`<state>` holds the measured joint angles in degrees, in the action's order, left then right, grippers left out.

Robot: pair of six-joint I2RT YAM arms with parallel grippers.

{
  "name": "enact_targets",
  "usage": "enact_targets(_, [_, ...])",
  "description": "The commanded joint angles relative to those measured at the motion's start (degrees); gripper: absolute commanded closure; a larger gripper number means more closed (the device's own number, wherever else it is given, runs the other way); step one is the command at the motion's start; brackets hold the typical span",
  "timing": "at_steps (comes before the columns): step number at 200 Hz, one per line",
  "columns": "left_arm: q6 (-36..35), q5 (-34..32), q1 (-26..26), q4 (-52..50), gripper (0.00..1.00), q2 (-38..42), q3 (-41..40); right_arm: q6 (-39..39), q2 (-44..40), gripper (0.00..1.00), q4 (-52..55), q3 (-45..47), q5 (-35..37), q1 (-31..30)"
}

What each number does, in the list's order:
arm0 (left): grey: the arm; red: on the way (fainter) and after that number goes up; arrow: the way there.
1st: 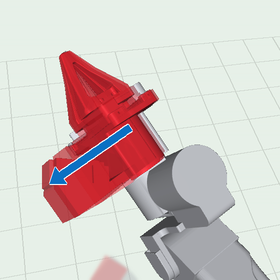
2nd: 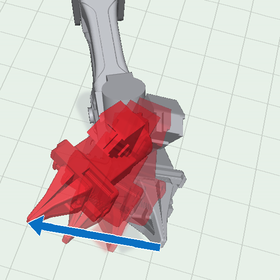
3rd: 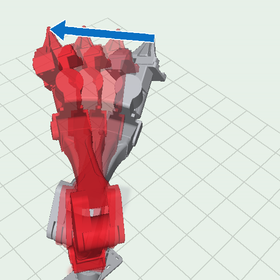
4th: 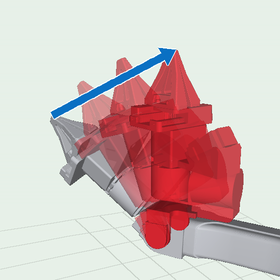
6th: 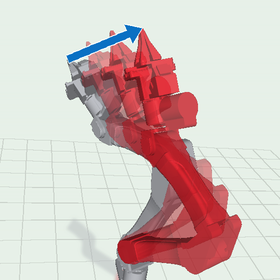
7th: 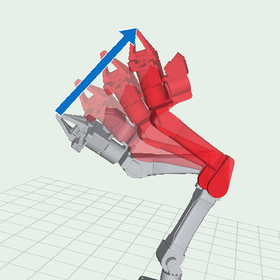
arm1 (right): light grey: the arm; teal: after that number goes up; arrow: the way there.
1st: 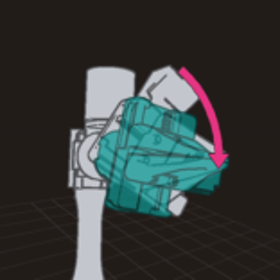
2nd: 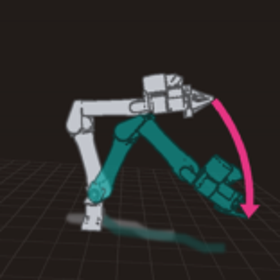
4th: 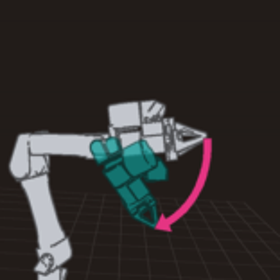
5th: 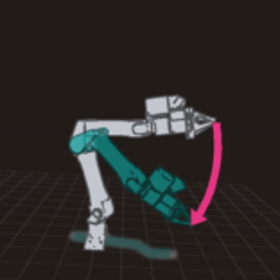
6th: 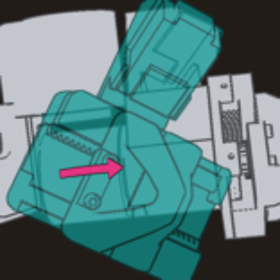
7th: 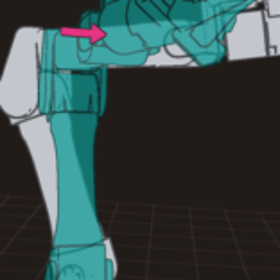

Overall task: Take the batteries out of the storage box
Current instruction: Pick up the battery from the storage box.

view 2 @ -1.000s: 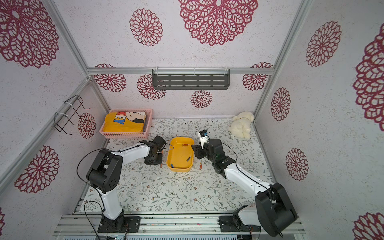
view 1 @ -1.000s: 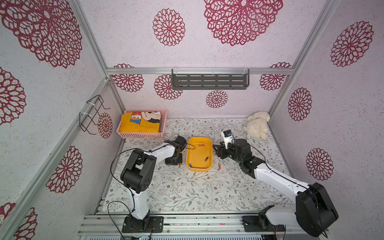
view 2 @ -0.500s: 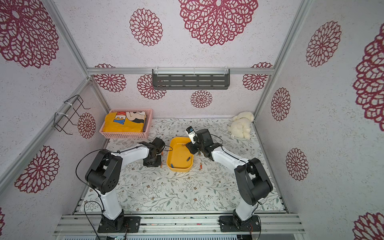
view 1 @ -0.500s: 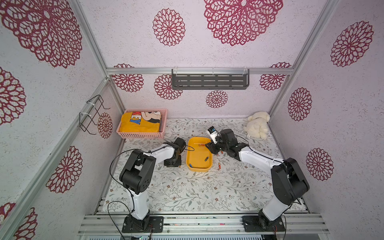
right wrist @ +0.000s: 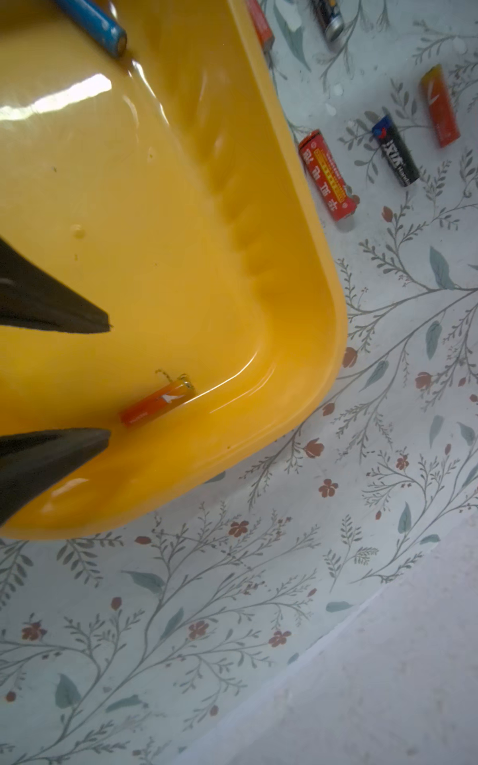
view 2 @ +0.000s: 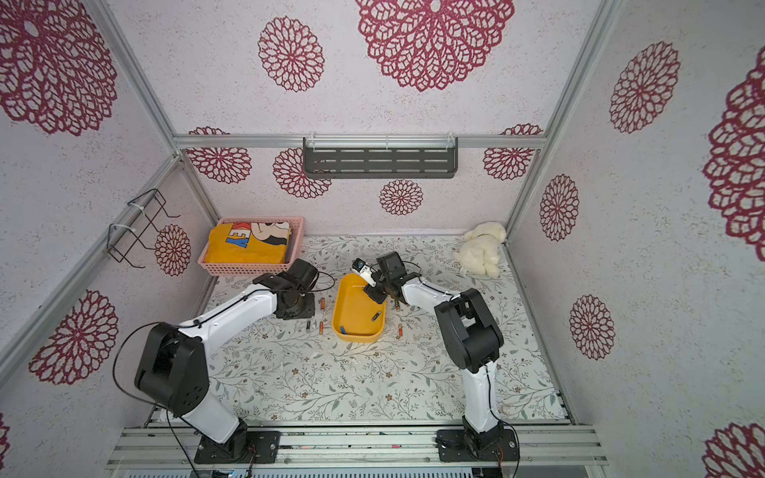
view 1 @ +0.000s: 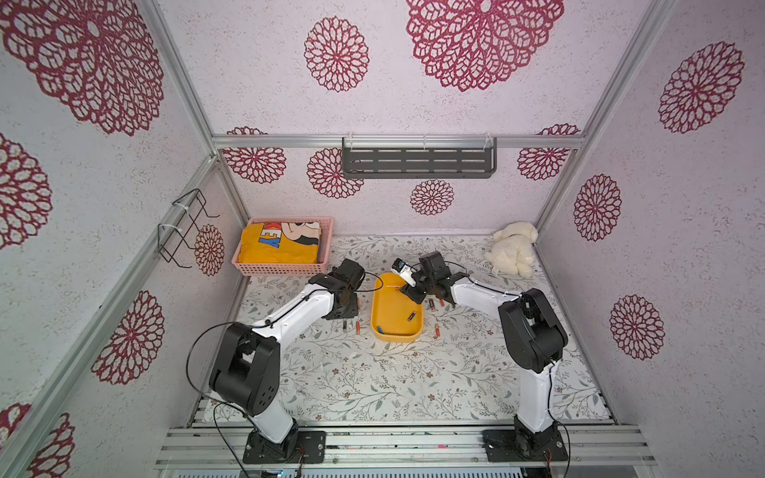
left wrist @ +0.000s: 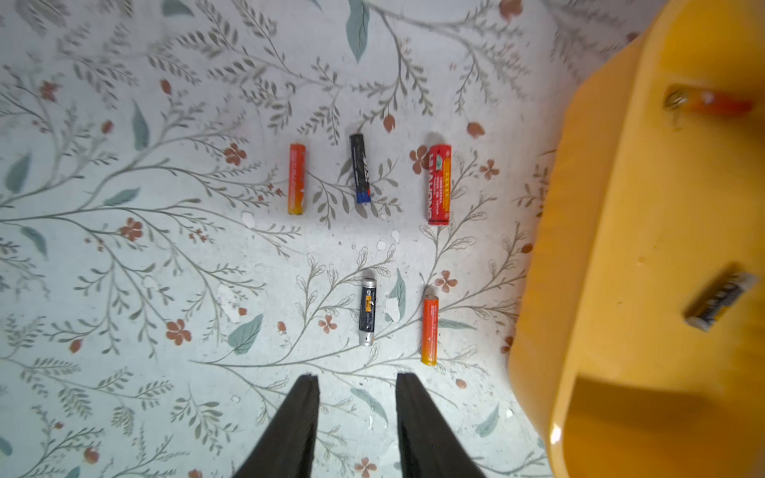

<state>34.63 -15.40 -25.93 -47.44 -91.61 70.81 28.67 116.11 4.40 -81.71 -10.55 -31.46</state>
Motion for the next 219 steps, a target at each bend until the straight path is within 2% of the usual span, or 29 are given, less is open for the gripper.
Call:
enact_targets(1, [0.30, -3.60, 0.35, 3.25, 0.64, 7.23, -4.07, 5.28, 1.98, 0.57, 2.74, -4.53, 0.84, -0.68])
enact_targets(31, [1.35, -4.11, 1.11, 12.19, 0.59, 17.08, -13.38, 6.38, 5.43, 0.57, 4.99, -8.32, 2.54, -0.88])
enact_targets(49, [1.93, -3.98, 1.84, 13.43, 0.56, 19.31, -15.59, 6.24, 6.53, 0.56, 5.74, -9.22, 2.21, -1.07])
enact_targets(105, [1.51, -3.24, 2.53, 11.00, 0.55, 14.03, -13.78, 6.07, 9.96, 0.56, 8.19, -10.87, 2.20, -1.06])
enact_targets(146, [1.89, -3.59, 2.52, 11.08, 0.55, 12.60, -12.99, 4.50, 14.54, 0.56, 16.92, -18.24, 1.84, -1.06])
enact_targets(192, [1.96, -4.91, 2.51, 10.18, 0.55, 12.01, -13.06, 1.66, 18.89, 0.72, 29.59, -28.87, -1.41, -1.14])
enact_targets(219, [2.02, -4.77, 2.45, 9.91, 0.55, 11.13, -12.97, 0.21, 20.04, 0.80, 33.20, -31.74, -2.10, -1.15])
